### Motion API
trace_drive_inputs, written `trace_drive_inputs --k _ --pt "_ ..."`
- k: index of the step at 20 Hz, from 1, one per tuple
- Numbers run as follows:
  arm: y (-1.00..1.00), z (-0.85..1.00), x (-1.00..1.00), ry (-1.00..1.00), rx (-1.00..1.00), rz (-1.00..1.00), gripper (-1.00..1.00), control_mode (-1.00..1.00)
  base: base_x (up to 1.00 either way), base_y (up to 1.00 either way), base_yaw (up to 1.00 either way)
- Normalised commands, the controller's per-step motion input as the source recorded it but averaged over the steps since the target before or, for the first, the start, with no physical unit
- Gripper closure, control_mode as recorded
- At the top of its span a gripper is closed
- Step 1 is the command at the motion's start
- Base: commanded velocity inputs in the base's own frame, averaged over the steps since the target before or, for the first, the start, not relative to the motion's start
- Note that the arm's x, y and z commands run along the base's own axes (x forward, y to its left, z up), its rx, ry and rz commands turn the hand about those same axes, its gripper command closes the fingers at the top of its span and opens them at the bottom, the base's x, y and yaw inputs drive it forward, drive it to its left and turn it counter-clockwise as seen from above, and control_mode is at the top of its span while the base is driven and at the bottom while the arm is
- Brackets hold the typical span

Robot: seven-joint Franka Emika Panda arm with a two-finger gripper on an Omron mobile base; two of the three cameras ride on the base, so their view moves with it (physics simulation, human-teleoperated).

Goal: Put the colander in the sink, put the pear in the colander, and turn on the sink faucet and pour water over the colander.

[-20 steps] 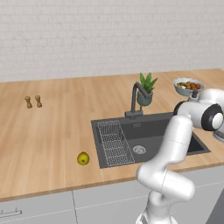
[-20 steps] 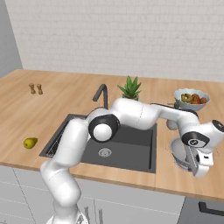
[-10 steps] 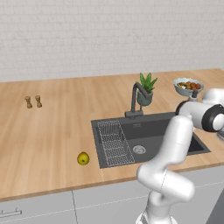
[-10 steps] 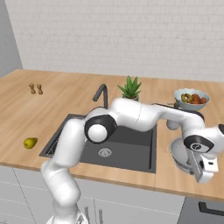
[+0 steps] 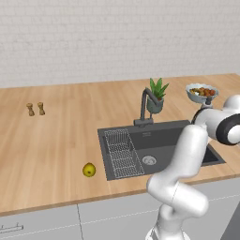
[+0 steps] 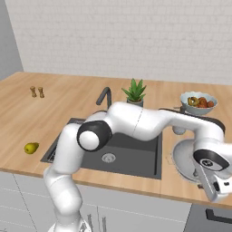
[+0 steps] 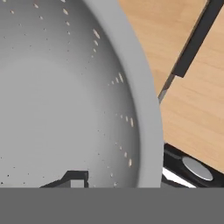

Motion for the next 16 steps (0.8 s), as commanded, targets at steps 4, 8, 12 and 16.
trace_drive_inputs --k 4,8,12,16 --pt "0.11 0.34 -0.07 -0.09 0.09 0.04 1.0 -1.0 0.0 0.0 0.0" --pt "0.28 0.2 -0.25 -0.12 0.05 0.02 1.0 -1.0 0.0 0.0 0.0" --pt "0.29 0.18 -0.18 -0.11 0.03 0.03 1.0 -1.0 0.0 0.0 0.0" --pt "0.31 0.2 -0.1 -0.07 0.03 0.05 1.0 -1.0 0.0 0.0 0.0"
